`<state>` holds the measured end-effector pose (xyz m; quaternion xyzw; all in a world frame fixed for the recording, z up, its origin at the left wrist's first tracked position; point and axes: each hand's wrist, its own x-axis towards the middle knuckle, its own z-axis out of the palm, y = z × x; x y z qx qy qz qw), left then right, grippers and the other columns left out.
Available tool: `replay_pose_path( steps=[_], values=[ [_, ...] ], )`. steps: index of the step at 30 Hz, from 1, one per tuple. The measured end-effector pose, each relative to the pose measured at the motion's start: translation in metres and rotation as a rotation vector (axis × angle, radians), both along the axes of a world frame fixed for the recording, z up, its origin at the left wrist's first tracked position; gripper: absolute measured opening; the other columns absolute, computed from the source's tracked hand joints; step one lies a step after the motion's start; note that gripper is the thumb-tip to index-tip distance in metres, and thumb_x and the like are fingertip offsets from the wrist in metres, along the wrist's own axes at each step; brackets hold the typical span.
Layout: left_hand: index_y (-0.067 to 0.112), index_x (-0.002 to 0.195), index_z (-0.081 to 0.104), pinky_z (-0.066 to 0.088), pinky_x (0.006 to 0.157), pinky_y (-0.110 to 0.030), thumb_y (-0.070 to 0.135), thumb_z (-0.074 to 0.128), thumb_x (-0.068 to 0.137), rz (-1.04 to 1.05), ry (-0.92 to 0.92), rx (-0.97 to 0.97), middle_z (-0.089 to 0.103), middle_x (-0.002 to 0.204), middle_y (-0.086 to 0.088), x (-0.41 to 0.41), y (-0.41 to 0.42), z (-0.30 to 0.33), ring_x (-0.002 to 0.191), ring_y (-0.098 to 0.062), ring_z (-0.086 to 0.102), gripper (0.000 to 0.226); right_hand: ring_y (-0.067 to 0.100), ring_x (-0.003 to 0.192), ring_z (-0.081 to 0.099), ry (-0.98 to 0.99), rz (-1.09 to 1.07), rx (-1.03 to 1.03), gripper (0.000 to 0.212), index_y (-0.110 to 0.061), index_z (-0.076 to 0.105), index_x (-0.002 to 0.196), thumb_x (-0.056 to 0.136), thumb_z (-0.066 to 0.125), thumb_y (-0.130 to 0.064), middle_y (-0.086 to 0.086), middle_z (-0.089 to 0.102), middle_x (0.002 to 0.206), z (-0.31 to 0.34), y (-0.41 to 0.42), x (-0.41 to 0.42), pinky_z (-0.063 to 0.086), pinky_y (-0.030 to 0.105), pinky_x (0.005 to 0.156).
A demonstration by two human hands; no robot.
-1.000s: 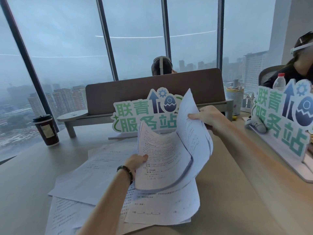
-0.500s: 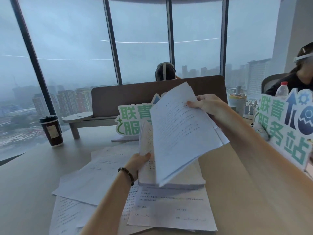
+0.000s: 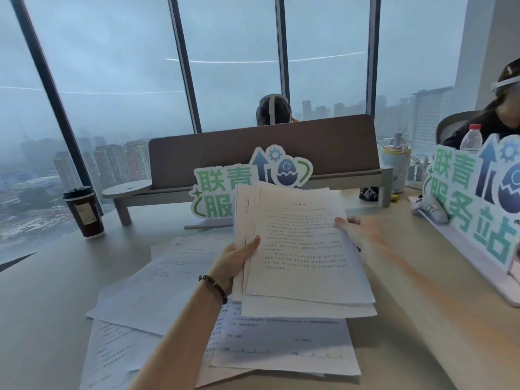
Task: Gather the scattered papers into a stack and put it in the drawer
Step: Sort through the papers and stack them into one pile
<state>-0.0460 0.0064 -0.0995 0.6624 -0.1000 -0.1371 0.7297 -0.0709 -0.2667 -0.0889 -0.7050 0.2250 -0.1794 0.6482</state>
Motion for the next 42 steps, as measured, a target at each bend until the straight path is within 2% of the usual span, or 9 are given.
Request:
replay_pose_path(
  steps=[2, 6, 11, 16, 20, 23, 29, 37, 42],
  values=[
    [0.003, 0.115, 0.066, 0.062, 0.073, -0.038, 0.019, 0.06, 0.094, -0.001, 0.002, -0.003, 0.073, 0.11, -0.017, -0.001, -0.002, -0.001, 0.089, -0.028, 0.073, 0.027, 0.032, 0.094, 0.071, -0.005, -0.014, -0.023, 0.022, -0.014, 0.069, 0.081, 0.093, 0.066, -0.032, 0.011, 0.075, 0.096, -0.004, 0.004, 0.0, 0.057, 0.045, 0.086],
    [0.005, 0.111, 0.067, 0.062, 0.068, -0.038, 0.016, 0.06, 0.094, -0.024, 0.008, -0.02, 0.075, 0.104, -0.014, -0.002, -0.006, -0.003, 0.087, -0.028, 0.074, 0.022, 0.027, 0.106, 0.061, 0.042, 0.123, -0.047, 0.025, -0.012, 0.065, 0.109, 0.096, 0.058, -0.032, 0.006, 0.066, 0.113, -0.005, 0.015, -0.001, 0.048, 0.037, 0.093],
    [0.005, 0.115, 0.066, 0.061, 0.068, -0.039, 0.018, 0.064, 0.091, -0.034, -0.004, -0.054, 0.074, 0.108, -0.016, -0.008, -0.006, 0.002, 0.092, -0.032, 0.073, 0.027, 0.033, 0.093, 0.07, -0.01, 0.237, 0.11, 0.024, -0.009, 0.059, 0.112, 0.088, 0.061, -0.005, 0.014, 0.072, 0.106, -0.003, 0.027, -0.005, 0.056, 0.051, 0.09],
    [0.004, 0.119, 0.063, 0.06, 0.076, -0.049, 0.005, 0.061, 0.091, -0.039, 0.005, -0.15, 0.071, 0.112, -0.02, -0.009, -0.004, 0.007, 0.098, -0.039, 0.07, 0.028, 0.03, 0.088, 0.073, -0.222, 0.175, 0.05, 0.017, -0.014, 0.064, 0.104, 0.089, 0.063, -0.006, 0.007, 0.075, 0.099, 0.012, 0.032, -0.017, 0.061, 0.051, 0.077],
    [0.007, 0.116, 0.065, 0.06, 0.074, -0.046, 0.006, 0.058, 0.094, 0.026, -0.164, -0.129, 0.075, 0.105, -0.012, -0.01, -0.008, 0.014, 0.094, -0.031, 0.072, 0.023, 0.018, 0.09, 0.072, -0.357, 0.127, -0.168, 0.01, -0.023, 0.063, 0.103, 0.094, 0.062, -0.018, -0.004, 0.073, 0.101, 0.023, 0.038, -0.028, 0.062, 0.042, 0.076],
    [0.013, 0.109, 0.067, 0.06, 0.074, -0.041, 0.005, 0.055, 0.095, 0.077, -0.316, -0.149, 0.075, 0.105, -0.006, -0.013, -0.011, 0.017, 0.095, -0.027, 0.072, 0.021, 0.01, 0.091, 0.072, -0.5, 0.133, -0.175, 0.013, -0.025, 0.061, 0.105, 0.097, 0.058, -0.015, -0.009, 0.073, 0.102, 0.029, 0.046, -0.035, 0.061, 0.034, 0.075],
    [0.019, 0.11, 0.067, 0.059, 0.082, -0.041, 0.007, 0.053, 0.097, 0.156, -0.467, -0.197, 0.074, 0.108, -0.001, -0.017, -0.017, 0.019, 0.103, -0.025, 0.069, 0.022, 0.012, 0.104, 0.068, -0.665, 0.135, -0.281, 0.022, -0.017, 0.053, 0.121, 0.1, 0.055, -0.024, -0.004, 0.069, 0.117, 0.027, 0.054, -0.038, 0.06, 0.037, 0.082],
    [0.014, 0.107, 0.071, 0.057, 0.083, -0.047, 0.012, 0.062, 0.091, 0.147, -0.269, -0.192, 0.075, 0.106, -0.01, -0.016, -0.016, 0.009, 0.101, -0.033, 0.07, 0.018, -0.005, 0.09, 0.066, -0.524, 0.158, -0.292, 0.026, -0.023, 0.049, 0.124, 0.1, 0.056, -0.028, -0.013, 0.067, 0.11, 0.016, 0.053, -0.035, 0.053, 0.013, 0.063],
    [0.016, 0.106, 0.073, 0.057, 0.085, -0.049, 0.02, 0.069, 0.085, 0.116, -0.285, -0.192, 0.074, 0.108, -0.012, -0.019, -0.012, 0.005, 0.101, -0.032, 0.07, 0.021, 0.0, 0.104, 0.061, -0.478, 0.159, -0.274, 0.037, -0.027, 0.044, 0.134, 0.099, 0.056, -0.029, -0.02, 0.062, 0.115, 0.007, 0.052, -0.033, 0.051, 0.021, 0.079]
  ],
)
